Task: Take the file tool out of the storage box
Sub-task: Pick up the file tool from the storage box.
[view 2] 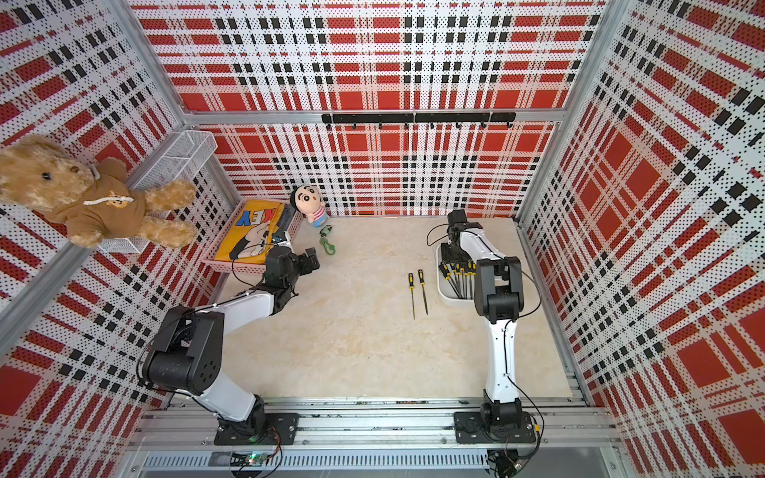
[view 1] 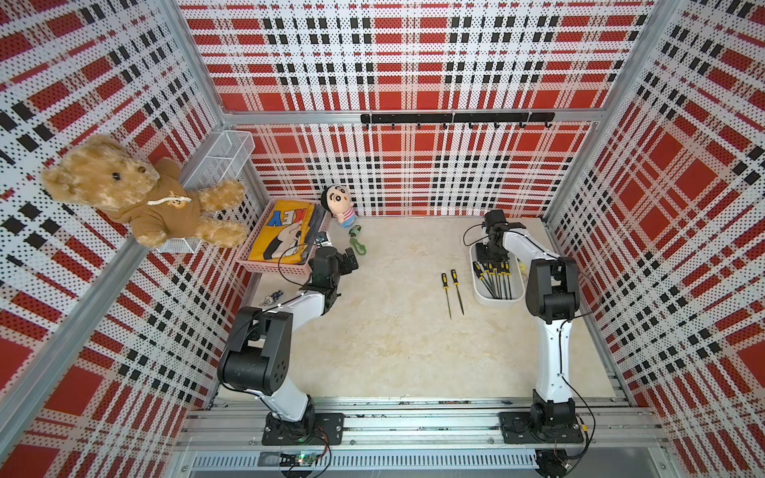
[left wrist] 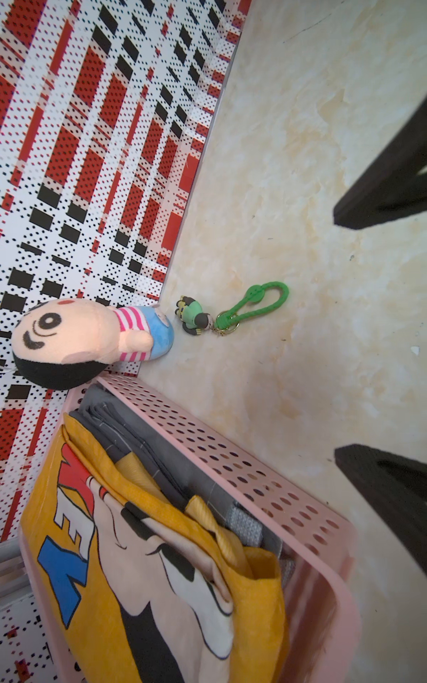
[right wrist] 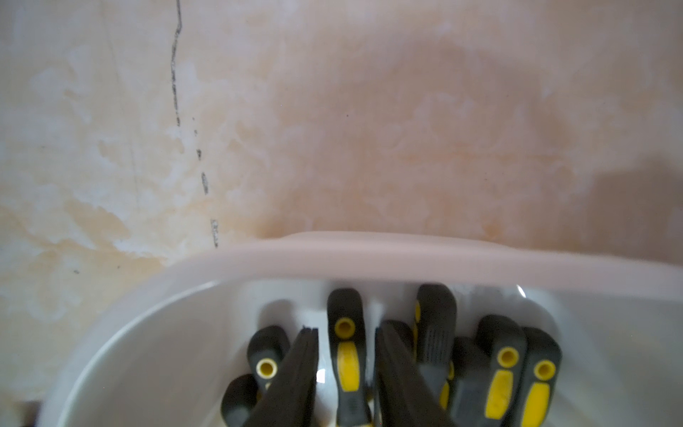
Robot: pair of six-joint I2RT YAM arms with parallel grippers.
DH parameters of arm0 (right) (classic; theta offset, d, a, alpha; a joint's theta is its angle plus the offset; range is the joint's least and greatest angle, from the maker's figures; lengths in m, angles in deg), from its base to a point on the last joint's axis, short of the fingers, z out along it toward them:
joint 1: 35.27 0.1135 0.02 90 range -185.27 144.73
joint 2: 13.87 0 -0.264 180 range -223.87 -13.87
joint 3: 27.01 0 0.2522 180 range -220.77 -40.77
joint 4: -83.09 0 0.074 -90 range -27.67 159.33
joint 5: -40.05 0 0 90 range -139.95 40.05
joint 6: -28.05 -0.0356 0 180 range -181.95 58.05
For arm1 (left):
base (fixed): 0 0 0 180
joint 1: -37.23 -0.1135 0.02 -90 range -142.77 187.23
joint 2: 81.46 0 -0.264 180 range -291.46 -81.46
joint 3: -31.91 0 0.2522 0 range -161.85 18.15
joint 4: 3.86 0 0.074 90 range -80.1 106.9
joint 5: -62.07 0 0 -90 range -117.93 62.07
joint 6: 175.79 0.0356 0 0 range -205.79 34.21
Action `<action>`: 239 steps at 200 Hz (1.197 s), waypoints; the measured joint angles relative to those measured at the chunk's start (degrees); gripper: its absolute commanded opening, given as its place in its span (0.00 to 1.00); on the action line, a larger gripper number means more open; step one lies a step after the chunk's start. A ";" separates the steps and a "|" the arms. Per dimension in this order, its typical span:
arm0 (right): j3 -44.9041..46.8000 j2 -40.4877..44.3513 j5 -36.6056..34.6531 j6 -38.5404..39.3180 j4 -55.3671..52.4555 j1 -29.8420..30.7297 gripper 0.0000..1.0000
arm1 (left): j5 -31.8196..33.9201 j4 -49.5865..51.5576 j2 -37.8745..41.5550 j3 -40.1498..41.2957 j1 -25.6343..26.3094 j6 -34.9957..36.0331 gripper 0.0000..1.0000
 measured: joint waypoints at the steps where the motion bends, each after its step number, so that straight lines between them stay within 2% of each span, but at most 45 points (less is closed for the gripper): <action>1: 0.00 -0.02 -0.04 0.00 0.00 0.00 0.31 | 0.00 0.00 0.00 0.00 0.00 0.00 0.98; 80: -3.91 -3.76 -3.80 1.53 -0.37 2.03 0.29 | 0.00 0.52 0.00 -1.49 0.00 0.00 0.98; 115: -3.85 -3.76 -4.46 1.62 -0.46 2.27 0.14 | 0.00 0.63 0.00 -1.49 0.00 0.00 0.98; 167: -3.85 -3.39 -4.68 1.18 -0.46 2.27 0.09 | 0.00 0.66 0.00 -1.49 0.00 0.00 0.98; 192: -3.85 -1.55 -4.61 0.57 -0.94 2.27 0.09 | 0.00 0.63 0.00 -1.49 0.00 0.00 0.98; 239: -5.88 8.09 -2.32 -2.51 -2.60 2.95 0.04 | 0.00 0.63 -0.02 -1.49 0.02 -0.04 0.98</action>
